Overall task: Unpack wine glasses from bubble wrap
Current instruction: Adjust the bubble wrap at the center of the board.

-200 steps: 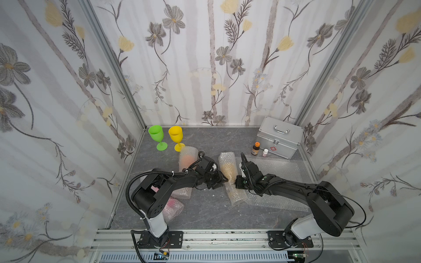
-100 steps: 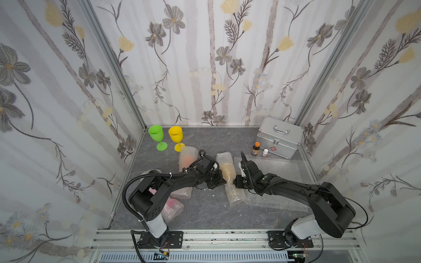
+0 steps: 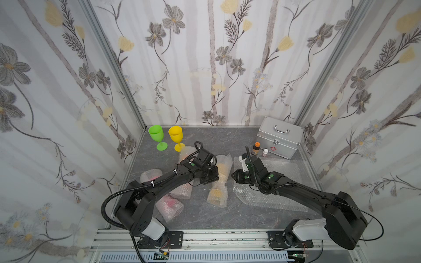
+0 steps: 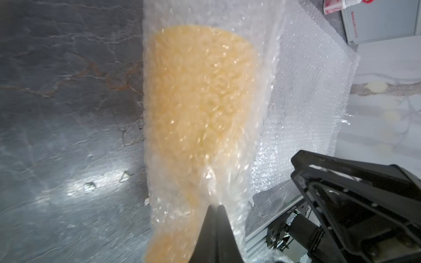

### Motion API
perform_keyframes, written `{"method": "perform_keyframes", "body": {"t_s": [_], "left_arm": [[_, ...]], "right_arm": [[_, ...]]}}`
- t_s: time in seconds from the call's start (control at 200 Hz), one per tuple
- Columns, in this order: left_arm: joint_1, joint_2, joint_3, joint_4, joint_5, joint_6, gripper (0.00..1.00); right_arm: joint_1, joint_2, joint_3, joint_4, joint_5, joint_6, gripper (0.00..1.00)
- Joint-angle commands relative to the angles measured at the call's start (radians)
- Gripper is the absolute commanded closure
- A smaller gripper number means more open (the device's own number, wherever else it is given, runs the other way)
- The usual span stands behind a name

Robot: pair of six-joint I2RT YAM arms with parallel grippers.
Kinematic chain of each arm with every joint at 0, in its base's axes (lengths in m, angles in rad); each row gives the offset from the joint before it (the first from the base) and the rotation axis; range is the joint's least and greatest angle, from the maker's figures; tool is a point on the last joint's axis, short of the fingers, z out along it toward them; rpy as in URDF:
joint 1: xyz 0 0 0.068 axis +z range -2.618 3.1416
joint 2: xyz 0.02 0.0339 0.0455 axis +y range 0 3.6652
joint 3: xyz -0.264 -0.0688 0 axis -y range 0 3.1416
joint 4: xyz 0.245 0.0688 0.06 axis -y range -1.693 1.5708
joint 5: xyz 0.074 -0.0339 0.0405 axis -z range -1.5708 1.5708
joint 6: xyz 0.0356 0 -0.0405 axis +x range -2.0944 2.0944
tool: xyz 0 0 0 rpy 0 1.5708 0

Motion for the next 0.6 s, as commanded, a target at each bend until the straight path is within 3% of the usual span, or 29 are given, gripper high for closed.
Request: {"method": "perform_keyframes", "body": {"t_s": [0.0, 0.275, 0.46, 0.595], "left_arm": [[0.001, -0.017, 0.012, -0.129, -0.073, 0.073, 1.0], [-0.039, 0.058, -0.012, 0.013, 0.022, 0.009, 1.0], [-0.062, 0.098, 0.018, 0.035, 0.118, 0.037, 0.78], [-0.046, 0.071, 0.023, 0.003, 0.124, 0.062, 0.69]], "right_arm": [[0.001, -0.011, 0.014, 0.002, 0.008, -0.01, 0.77], [0.007, -0.026, 0.017, -0.014, 0.003, -0.01, 0.77], [0.026, -0.024, 0.01, -0.017, -0.003, -0.008, 0.74], [0.048, -0.006, 0.015, -0.008, -0.004, -0.001, 0.73]]}}
